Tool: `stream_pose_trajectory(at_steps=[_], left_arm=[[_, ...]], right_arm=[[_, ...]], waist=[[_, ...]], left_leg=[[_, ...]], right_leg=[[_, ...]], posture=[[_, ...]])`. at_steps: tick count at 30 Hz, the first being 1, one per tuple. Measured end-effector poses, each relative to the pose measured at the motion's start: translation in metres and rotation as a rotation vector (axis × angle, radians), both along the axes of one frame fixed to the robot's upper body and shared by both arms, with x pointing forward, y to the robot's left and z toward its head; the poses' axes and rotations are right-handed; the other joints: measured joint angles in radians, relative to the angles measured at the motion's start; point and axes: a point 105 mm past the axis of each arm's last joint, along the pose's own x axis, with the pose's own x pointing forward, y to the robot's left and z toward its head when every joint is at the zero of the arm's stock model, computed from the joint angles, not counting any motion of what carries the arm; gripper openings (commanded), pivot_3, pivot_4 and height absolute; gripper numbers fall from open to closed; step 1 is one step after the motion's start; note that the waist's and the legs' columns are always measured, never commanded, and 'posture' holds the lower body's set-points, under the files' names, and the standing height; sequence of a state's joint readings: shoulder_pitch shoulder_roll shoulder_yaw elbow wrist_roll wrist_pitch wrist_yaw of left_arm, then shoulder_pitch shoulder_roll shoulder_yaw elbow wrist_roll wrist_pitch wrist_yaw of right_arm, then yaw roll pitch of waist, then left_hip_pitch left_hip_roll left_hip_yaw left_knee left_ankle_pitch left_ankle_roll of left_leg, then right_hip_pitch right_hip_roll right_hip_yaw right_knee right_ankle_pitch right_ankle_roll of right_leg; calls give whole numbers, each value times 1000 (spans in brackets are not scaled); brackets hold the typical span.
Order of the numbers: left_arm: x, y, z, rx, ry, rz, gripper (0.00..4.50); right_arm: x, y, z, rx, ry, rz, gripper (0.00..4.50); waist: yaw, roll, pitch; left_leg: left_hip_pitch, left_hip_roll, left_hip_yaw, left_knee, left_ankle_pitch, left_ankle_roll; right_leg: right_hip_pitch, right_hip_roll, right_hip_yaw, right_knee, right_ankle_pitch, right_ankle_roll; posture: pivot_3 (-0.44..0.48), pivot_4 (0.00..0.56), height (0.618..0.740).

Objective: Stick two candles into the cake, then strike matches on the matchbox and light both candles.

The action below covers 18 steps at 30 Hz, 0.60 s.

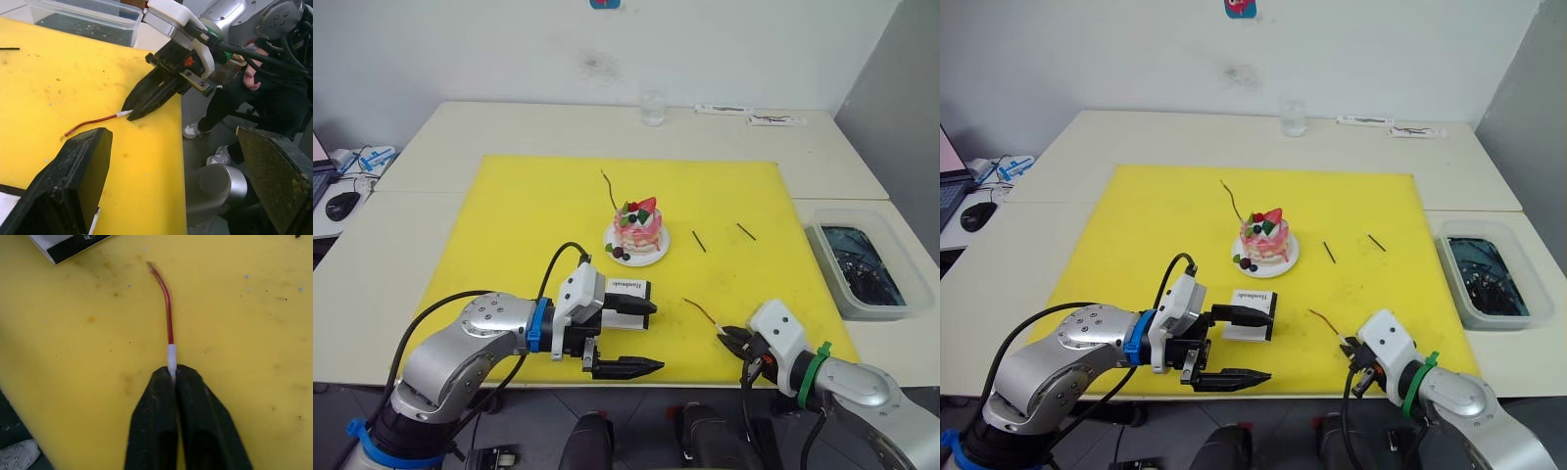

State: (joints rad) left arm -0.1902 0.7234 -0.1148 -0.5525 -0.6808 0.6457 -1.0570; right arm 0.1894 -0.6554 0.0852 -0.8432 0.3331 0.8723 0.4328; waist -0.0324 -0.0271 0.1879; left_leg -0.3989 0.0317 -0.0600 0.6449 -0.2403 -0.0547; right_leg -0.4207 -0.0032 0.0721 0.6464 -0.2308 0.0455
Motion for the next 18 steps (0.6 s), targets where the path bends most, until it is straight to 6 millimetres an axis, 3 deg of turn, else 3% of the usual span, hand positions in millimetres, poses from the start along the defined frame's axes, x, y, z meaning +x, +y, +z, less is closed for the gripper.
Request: stream_pose_trajectory(at_steps=[7,15,18], left_arm=[[0,0,0,0,1,3,4500],[-1,-2,2,-5,19,-17,4500],[-3,-4,4,-12,30,-37,4500]], right_arm=[[-2,-9,8,10,25,28,17],[-5,-99,25,-161,45,0,17],[-12,-120,21,-194,70,16,17]], waist=[[0,0,0],[3,0,0],[2,0,0]], left_leg=[[0,0,0,0,0,0],[0,-1,0,0,0,0],[0,-1,0,0,0,0]], right_leg=[[0,0,0,0,0,0],[1,0,0,0,0,0],[1,0,0,0,0,0]], posture=[[0,150,740],[0,150,740],[0,150,740]])
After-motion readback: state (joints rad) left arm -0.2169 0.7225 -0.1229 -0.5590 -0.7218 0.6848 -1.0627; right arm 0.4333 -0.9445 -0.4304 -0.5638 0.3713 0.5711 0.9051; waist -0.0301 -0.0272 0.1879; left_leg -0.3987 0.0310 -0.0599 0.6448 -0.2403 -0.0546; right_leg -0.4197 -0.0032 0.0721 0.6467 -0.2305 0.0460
